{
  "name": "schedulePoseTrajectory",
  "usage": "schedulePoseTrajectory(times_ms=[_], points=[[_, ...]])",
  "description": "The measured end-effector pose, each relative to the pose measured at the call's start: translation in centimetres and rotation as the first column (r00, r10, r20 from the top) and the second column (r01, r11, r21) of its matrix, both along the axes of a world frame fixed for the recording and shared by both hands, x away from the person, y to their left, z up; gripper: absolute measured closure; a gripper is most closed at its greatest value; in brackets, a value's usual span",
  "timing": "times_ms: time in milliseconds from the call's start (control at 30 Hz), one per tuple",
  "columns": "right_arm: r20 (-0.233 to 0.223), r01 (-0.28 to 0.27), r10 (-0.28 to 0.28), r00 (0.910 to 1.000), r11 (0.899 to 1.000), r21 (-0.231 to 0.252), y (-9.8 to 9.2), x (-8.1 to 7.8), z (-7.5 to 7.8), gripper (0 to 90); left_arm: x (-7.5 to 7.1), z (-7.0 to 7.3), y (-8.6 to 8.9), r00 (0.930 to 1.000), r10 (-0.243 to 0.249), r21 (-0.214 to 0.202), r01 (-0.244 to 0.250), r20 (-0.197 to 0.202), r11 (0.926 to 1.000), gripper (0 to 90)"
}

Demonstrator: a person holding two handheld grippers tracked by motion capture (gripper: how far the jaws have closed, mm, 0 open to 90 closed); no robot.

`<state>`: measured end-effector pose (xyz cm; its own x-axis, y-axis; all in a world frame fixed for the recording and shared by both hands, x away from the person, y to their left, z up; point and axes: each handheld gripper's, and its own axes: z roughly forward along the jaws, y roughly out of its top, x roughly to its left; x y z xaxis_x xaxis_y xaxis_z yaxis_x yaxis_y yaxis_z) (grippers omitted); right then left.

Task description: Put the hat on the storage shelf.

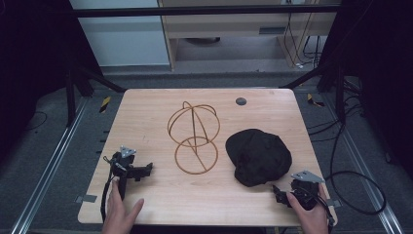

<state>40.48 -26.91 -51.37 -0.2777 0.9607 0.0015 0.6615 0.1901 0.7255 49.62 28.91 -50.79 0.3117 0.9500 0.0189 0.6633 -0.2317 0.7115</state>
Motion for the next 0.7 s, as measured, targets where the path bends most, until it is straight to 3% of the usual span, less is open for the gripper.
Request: schedulePoseTrajectory(times_ms=[133, 167, 300, 367, 533, 567, 700], points=[[-0.002, -0.005, 0.005, 1.0, 1.0, 0.002, -0.1, 0.0, 0.1, 3.0, 0.0, 0.0, 0.0, 1.0, 0.0, 0.001, 0.0, 0.0, 1.0, 0.0], [-0.014, -0.003, 0.003, 0.9999, 1.0, -0.003, -0.2, 0.0, 0.4, 8.0, 0.0, 0.0, 0.0, 1.0, 0.0, 0.0, 0.0, 0.0, 1.0, 0.0], [-0.033, -0.017, 0.017, 0.9993, 1.0, 0.007, 0.0, -0.4, 1.1, 7.6, 0.0, 0.0, 0.0, 1.0, 0.0, 0.0, 0.0, -0.001, 1.0, 0.0], [-0.062, -0.046, 0.044, 0.9971, 0.998, -0.037, 0.4, -0.7, 2.5, 8.8, 0.0, 0.0, 0.0, 1.0, 0.0, 0.0, 0.0, -0.001, 1.0, 0.0], [-0.092, -0.085, 0.081, 0.9925, 0.996, -0.041, 0.9, -0.9, 4.3, 9.1, 0.0, 0.0, 0.0, 1.0, -0.001, -0.002, 0.001, -0.002, 1.0, 0.0], [-0.098, -0.115, 0.109, 0.9891, 0.992, -0.052, 1.5, -0.9, 5.7, 10.6, 0.0, 0.0, 0.1, 1.0, -0.002, -0.002, 0.002, -0.002, 1.0, 0.0], [-0.095, -0.148, 0.142, 0.9852, 0.987, -0.061, 2.5, -0.5, 8.3, 14.5, 0.1, 0.0, 0.1, 1.0, -0.001, -0.001, 0.001, -0.001, 1.0, 0.0]])
